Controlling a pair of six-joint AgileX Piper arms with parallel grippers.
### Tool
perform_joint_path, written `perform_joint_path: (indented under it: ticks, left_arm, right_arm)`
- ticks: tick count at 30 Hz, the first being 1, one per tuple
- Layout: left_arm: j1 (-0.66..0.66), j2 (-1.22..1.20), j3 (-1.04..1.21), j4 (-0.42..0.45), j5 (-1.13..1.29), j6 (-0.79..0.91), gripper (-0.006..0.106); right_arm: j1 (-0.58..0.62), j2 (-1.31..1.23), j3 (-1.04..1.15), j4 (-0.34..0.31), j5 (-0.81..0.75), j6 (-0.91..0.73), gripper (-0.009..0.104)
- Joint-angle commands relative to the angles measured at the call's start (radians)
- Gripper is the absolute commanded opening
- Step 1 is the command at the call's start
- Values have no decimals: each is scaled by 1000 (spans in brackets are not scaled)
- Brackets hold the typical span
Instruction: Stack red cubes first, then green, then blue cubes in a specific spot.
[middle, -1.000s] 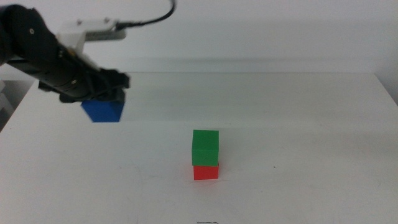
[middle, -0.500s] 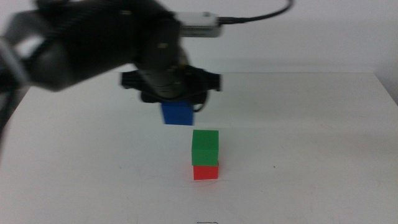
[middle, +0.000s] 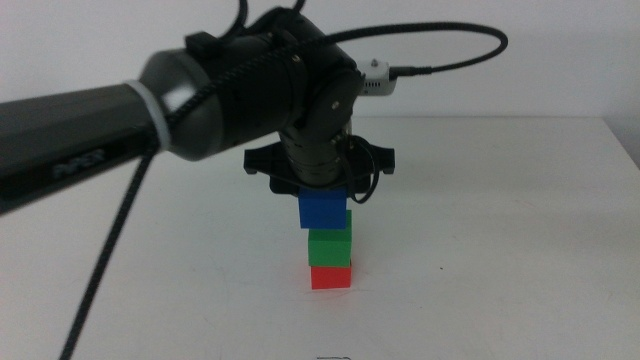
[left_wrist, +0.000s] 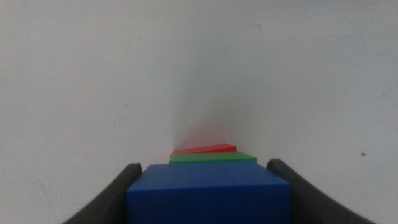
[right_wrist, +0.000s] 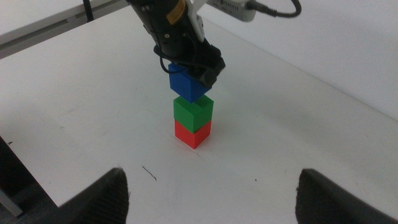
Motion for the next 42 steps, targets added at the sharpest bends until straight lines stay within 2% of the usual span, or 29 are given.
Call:
perform_joint_path:
  ticks: [1, 33, 36, 38, 42]
  left_arm:
    - [-6, -35, -36, 12, -35, -17, 9]
    - [-11, 20, -33, -4, -60, -42, 9]
    - [-11, 20, -33, -19, -54, -42, 21]
    - [-11, 20, -33, -20, -54, -42, 70]
    - [-11, 20, -33, -22, -54, -42, 94]
  right_arm:
    - [-6, 9, -20, -15, -70, -9, 87]
    - [-6, 9, -20, -15, -70, -9, 87]
    - [-6, 9, -20, -15, -70, -9, 87]
    - [-6, 9, -20, -15, -70, -9, 87]
    - [-6, 9, -20, -15, -70, -9, 87]
